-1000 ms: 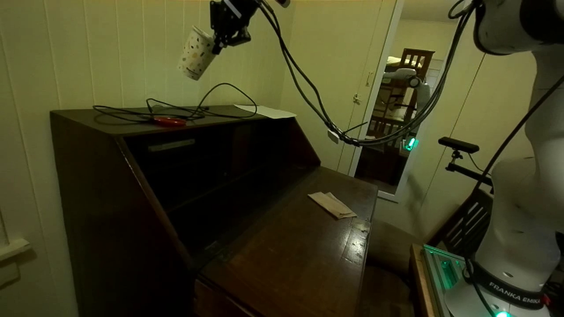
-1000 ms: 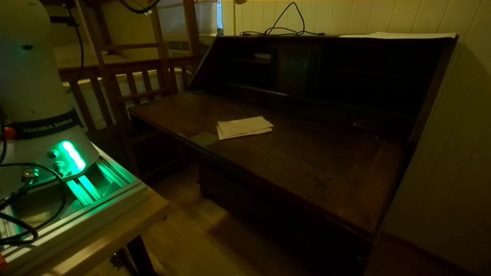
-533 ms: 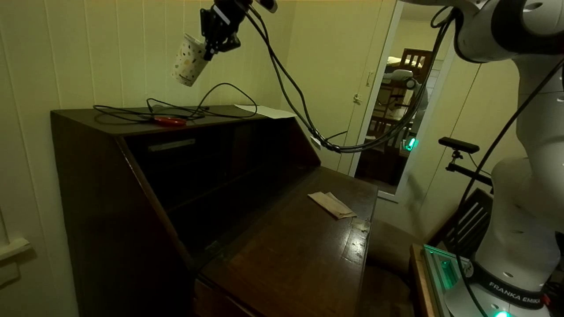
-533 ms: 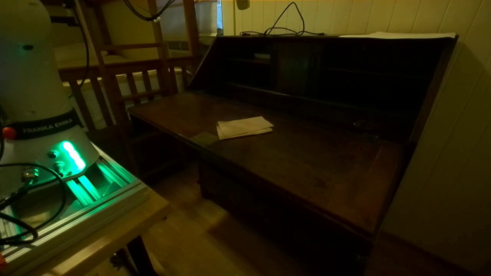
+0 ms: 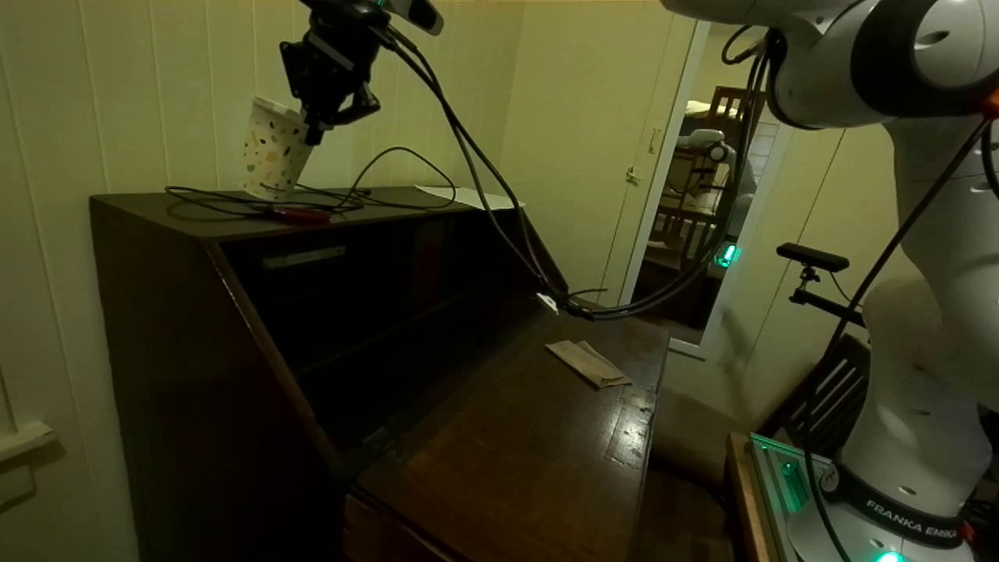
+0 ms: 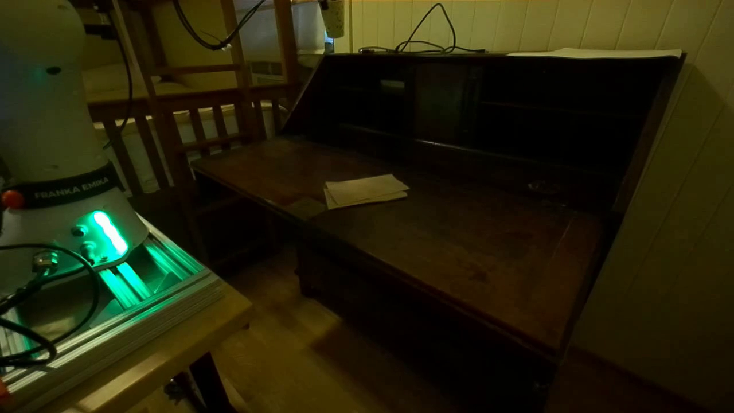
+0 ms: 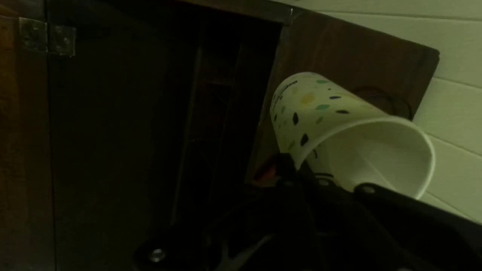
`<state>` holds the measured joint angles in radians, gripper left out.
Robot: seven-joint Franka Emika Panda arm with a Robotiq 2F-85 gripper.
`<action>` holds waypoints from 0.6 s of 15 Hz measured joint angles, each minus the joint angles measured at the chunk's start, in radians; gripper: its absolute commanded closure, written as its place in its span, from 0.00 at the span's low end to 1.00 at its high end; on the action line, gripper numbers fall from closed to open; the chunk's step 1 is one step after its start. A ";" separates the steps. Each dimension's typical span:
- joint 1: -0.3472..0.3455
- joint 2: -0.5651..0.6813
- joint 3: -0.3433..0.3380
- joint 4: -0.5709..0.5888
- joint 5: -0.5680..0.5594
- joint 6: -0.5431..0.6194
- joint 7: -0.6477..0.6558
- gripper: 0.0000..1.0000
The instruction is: Put the coffee cup on top of the cabinet.
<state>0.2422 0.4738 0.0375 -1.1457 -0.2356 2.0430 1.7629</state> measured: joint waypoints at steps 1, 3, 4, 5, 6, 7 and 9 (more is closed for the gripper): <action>0.006 0.014 -0.001 0.011 -0.002 -0.001 0.000 0.97; 0.005 0.017 -0.001 0.009 -0.002 -0.001 0.000 0.99; 0.002 0.015 -0.001 0.010 -0.002 -0.001 0.000 0.99; 0.001 0.015 -0.001 0.009 0.000 0.004 0.007 0.99; 0.002 0.016 -0.001 0.008 0.001 0.014 0.022 0.99; 0.002 0.019 -0.001 0.006 0.001 0.030 0.047 0.99; 0.005 0.028 -0.001 0.004 0.001 0.067 0.097 0.99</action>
<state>0.2474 0.5018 0.0364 -1.1418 -0.2351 2.1100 1.8601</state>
